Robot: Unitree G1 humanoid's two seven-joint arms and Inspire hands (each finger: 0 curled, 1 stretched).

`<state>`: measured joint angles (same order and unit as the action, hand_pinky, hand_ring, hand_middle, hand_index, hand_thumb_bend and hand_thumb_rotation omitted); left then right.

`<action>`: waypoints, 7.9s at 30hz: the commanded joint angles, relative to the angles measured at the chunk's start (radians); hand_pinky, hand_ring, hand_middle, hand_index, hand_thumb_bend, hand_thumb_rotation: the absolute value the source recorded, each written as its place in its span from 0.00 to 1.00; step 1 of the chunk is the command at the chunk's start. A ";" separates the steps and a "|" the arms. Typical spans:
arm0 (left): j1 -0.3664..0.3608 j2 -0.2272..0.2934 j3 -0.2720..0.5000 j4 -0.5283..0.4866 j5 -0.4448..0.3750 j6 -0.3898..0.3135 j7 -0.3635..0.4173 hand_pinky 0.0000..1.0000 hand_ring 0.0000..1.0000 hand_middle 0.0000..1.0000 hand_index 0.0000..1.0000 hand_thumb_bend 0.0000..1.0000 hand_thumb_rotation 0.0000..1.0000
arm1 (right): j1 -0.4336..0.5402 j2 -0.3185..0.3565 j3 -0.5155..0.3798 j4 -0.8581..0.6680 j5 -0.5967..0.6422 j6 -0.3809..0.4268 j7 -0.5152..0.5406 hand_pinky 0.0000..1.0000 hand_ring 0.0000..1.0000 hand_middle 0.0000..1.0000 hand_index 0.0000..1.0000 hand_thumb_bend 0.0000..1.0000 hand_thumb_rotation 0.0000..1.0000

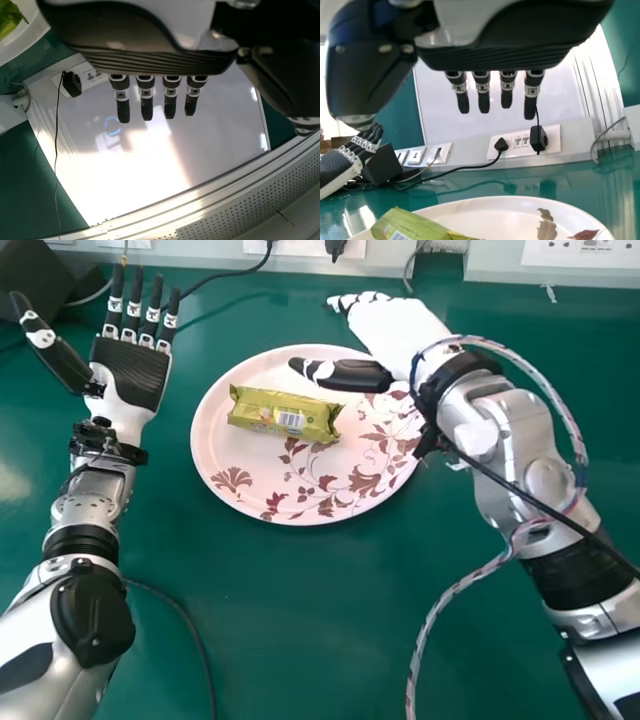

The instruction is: Pick up biscuit and place it in the plate

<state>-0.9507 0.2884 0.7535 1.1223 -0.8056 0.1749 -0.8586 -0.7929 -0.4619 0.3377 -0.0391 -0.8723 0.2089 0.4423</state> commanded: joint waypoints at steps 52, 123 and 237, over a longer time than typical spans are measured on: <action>0.003 0.027 -0.006 0.041 0.009 0.005 -0.033 0.84 0.98 1.00 1.00 1.00 0.93 | 0.235 0.038 -0.408 -0.267 0.681 0.005 -0.061 0.83 0.93 1.00 1.00 0.83 0.69; 0.398 0.034 -0.049 -0.308 -0.018 0.183 -0.178 0.90 0.97 1.00 1.00 1.00 0.89 | 0.914 0.508 -0.586 -0.345 1.645 -0.299 -0.010 0.80 0.90 0.94 1.00 0.87 0.64; -0.059 -0.055 -0.104 0.080 0.051 -0.065 0.217 0.88 0.97 1.00 1.00 1.00 0.91 | 0.531 0.405 -0.706 0.019 1.664 -0.376 -0.117 0.79 0.92 1.00 1.00 0.77 0.61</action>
<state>-0.9814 0.2399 0.6497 1.1871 -0.7641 0.1235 -0.6382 -0.2470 -0.0472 -0.3563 -0.0395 0.7827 -0.1708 0.3086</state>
